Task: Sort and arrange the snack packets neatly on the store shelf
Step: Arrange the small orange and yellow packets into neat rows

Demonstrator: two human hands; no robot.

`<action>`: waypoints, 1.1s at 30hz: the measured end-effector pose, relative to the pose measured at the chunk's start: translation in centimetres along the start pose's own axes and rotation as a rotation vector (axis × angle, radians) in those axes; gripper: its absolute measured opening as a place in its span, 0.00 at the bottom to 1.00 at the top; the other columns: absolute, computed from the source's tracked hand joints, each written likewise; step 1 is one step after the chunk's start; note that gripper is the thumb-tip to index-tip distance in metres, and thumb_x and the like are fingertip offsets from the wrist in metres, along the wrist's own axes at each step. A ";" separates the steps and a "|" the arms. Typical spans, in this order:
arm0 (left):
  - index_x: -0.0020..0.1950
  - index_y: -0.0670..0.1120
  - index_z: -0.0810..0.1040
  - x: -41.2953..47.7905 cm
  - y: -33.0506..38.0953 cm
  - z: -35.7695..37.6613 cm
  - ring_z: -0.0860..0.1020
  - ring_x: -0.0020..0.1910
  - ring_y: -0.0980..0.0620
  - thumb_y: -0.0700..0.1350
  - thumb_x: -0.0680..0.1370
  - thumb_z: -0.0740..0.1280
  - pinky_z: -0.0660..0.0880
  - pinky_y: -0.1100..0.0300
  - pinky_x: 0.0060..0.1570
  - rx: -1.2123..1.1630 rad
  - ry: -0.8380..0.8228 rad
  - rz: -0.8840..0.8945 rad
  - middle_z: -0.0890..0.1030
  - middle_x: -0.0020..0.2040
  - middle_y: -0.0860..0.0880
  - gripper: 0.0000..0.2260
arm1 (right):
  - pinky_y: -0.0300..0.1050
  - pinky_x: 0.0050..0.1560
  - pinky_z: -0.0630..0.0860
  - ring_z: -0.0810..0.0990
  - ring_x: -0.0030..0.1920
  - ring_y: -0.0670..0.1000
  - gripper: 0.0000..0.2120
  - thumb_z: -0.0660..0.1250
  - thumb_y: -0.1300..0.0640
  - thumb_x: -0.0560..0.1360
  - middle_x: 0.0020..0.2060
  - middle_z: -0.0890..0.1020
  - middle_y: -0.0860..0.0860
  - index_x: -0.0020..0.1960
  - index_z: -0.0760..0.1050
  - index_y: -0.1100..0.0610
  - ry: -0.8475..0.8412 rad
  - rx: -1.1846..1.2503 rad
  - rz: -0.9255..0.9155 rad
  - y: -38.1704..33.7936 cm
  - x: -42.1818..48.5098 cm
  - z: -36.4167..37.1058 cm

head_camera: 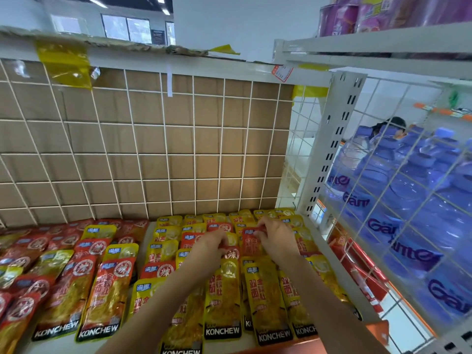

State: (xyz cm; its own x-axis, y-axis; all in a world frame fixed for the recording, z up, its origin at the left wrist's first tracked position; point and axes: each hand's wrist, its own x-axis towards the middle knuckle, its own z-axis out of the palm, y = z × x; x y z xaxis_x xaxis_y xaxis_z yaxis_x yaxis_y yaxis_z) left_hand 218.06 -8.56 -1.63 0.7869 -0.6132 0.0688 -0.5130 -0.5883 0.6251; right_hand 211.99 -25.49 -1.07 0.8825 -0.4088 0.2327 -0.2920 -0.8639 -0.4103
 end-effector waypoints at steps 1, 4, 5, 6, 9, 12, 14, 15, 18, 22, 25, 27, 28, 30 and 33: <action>0.44 0.49 0.70 0.2 0.1 -0.1 0.75 0.42 0.54 0.39 0.78 0.63 0.72 0.64 0.38 -0.020 0.011 0.002 0.77 0.44 0.50 0.06 | 0.46 0.55 0.70 0.79 0.48 0.53 0.09 0.66 0.53 0.75 0.45 0.82 0.52 0.52 0.75 0.56 0.028 0.016 -0.002 -0.1 0.2 -0.3; 0.45 0.48 0.71 1.0 0.3 -0.5 0.75 0.41 0.54 0.38 0.78 0.63 0.70 0.71 0.33 -0.104 0.098 0.018 0.77 0.44 0.50 0.06 | 0.47 0.47 0.74 0.79 0.45 0.56 0.08 0.65 0.54 0.76 0.41 0.82 0.54 0.51 0.73 0.57 0.105 0.066 -0.005 -0.1 0.9 -1.0; 0.45 0.49 0.71 1.2 0.5 -0.7 0.75 0.40 0.56 0.37 0.78 0.64 0.70 0.73 0.32 -0.135 0.136 0.029 0.77 0.44 0.50 0.07 | 0.46 0.44 0.74 0.79 0.44 0.56 0.07 0.65 0.54 0.76 0.41 0.82 0.54 0.50 0.73 0.57 0.124 0.079 -0.002 -0.2 1.0 -1.3; 0.45 0.49 0.71 1.4 0.6 -0.9 0.75 0.40 0.57 0.37 0.78 0.64 0.70 0.73 0.32 -0.161 0.165 0.038 0.77 0.44 0.51 0.07 | 0.46 0.42 0.73 0.79 0.44 0.56 0.07 0.65 0.54 0.76 0.41 0.82 0.53 0.50 0.72 0.57 0.140 0.091 0.000 -0.3 1.2 -1.5; 0.44 0.49 0.72 2.0 1.0 -1.6 0.76 0.40 0.56 0.37 0.77 0.64 0.70 0.71 0.33 -0.232 0.204 0.041 0.78 0.42 0.52 0.07 | 0.47 0.40 0.75 0.80 0.41 0.54 0.06 0.65 0.55 0.76 0.40 0.81 0.52 0.49 0.72 0.57 0.203 0.158 -0.010 -0.7 1.2 -2.5; 0.43 0.47 0.74 2.3 0.9 -2.2 0.76 0.41 0.55 0.37 0.77 0.65 0.70 0.69 0.36 -0.282 0.267 0.048 0.78 0.41 0.52 0.06 | 0.50 0.37 0.76 0.80 0.38 0.54 0.04 0.66 0.57 0.75 0.35 0.80 0.50 0.47 0.72 0.56 0.287 0.218 -0.041 -0.9 0.9 -3.5; 0.43 0.46 0.74 2.3 0.7 -2.6 0.75 0.41 0.57 0.36 0.76 0.65 0.68 0.71 0.36 -0.324 0.315 0.041 0.77 0.40 0.53 0.06 | 0.49 0.35 0.76 0.80 0.36 0.53 0.04 0.66 0.57 0.75 0.33 0.78 0.47 0.45 0.72 0.56 0.341 0.247 -0.066 -0.9 0.3 -3.8; 0.43 0.46 0.74 2.1 0.6 -2.8 0.74 0.41 0.58 0.36 0.76 0.65 0.68 0.71 0.36 -0.358 0.342 0.032 0.76 0.40 0.54 0.06 | 0.49 0.34 0.75 0.80 0.35 0.53 0.04 0.66 0.57 0.75 0.33 0.78 0.47 0.45 0.71 0.55 0.359 0.270 -0.071 -0.9 0.0 -4.0; 0.41 0.48 0.74 1.4 0.4 -3.8 0.75 0.40 0.57 0.36 0.77 0.65 0.70 0.73 0.33 -0.497 0.439 0.003 0.77 0.40 0.52 0.08 | 0.51 0.35 0.77 0.80 0.35 0.52 0.04 0.66 0.55 0.75 0.34 0.80 0.48 0.45 0.70 0.52 0.402 0.348 -0.055 -0.9 -1.2 -4.4; 0.41 0.48 0.74 0.1 -0.2 -5.9 0.75 0.39 0.54 0.34 0.77 0.64 0.73 0.64 0.40 -0.646 0.540 0.002 0.78 0.39 0.49 0.10 | 0.55 0.38 0.77 0.78 0.35 0.48 0.08 0.67 0.60 0.74 0.32 0.77 0.43 0.42 0.70 0.50 0.430 0.485 -0.020 -1.1 -2.7 -5.4; 0.41 0.50 0.75 -1.3 -1.5 -7.2 0.77 0.40 0.52 0.34 0.77 0.63 0.75 0.57 0.42 -0.665 0.521 0.004 0.79 0.40 0.49 0.11 | 0.53 0.40 0.76 0.77 0.37 0.46 0.09 0.68 0.61 0.73 0.33 0.78 0.44 0.40 0.72 0.50 0.342 0.493 -0.034 -1.1 -3.7 -6.2; 0.42 0.51 0.76 -2.5 -2.9 -7.8 0.78 0.40 0.50 0.36 0.77 0.64 0.74 0.56 0.39 -0.615 0.485 -0.011 0.80 0.39 0.48 0.11 | 0.49 0.39 0.75 0.78 0.37 0.47 0.10 0.68 0.62 0.73 0.33 0.79 0.46 0.39 0.72 0.48 0.274 0.500 -0.040 -1.1 -4.4 -6.3; 0.41 0.52 0.77 -3.2 -3.8 -8.0 0.79 0.40 0.49 0.37 0.77 0.64 0.75 0.55 0.40 -0.607 0.474 -0.020 0.81 0.39 0.48 0.11 | 0.47 0.39 0.75 0.78 0.36 0.45 0.10 0.69 0.62 0.73 0.32 0.79 0.45 0.39 0.73 0.48 0.253 0.503 -0.045 -1.2 -4.8 -6.3; 0.41 0.52 0.78 -4.8 -5.0 -8.6 0.79 0.39 0.51 0.36 0.77 0.65 0.75 0.56 0.40 -0.594 0.470 -0.019 0.81 0.38 0.50 0.12 | 0.38 0.38 0.72 0.77 0.35 0.41 0.08 0.69 0.64 0.72 0.30 0.78 0.43 0.40 0.74 0.52 0.227 0.509 -0.076 -1.6 -5.6 -6.2; 0.40 0.51 0.77 -7.7 -6.8 -9.7 0.77 0.35 0.58 0.33 0.76 0.64 0.73 0.66 0.35 -0.638 0.472 -0.045 0.80 0.33 0.55 0.13 | 0.27 0.37 0.69 0.77 0.37 0.37 0.07 0.69 0.66 0.71 0.30 0.78 0.42 0.40 0.76 0.55 0.212 0.515 -0.106 -2.3 -6.8 -5.7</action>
State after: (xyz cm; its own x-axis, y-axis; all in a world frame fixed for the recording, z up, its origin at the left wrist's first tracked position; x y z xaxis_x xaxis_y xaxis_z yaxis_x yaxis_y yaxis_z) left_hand 218.80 5.25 1.19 0.9378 -0.2234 0.2657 -0.2941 -0.1046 0.9500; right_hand 204.59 -22.43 3.32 0.7885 -0.4234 0.4461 0.0587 -0.6701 -0.7399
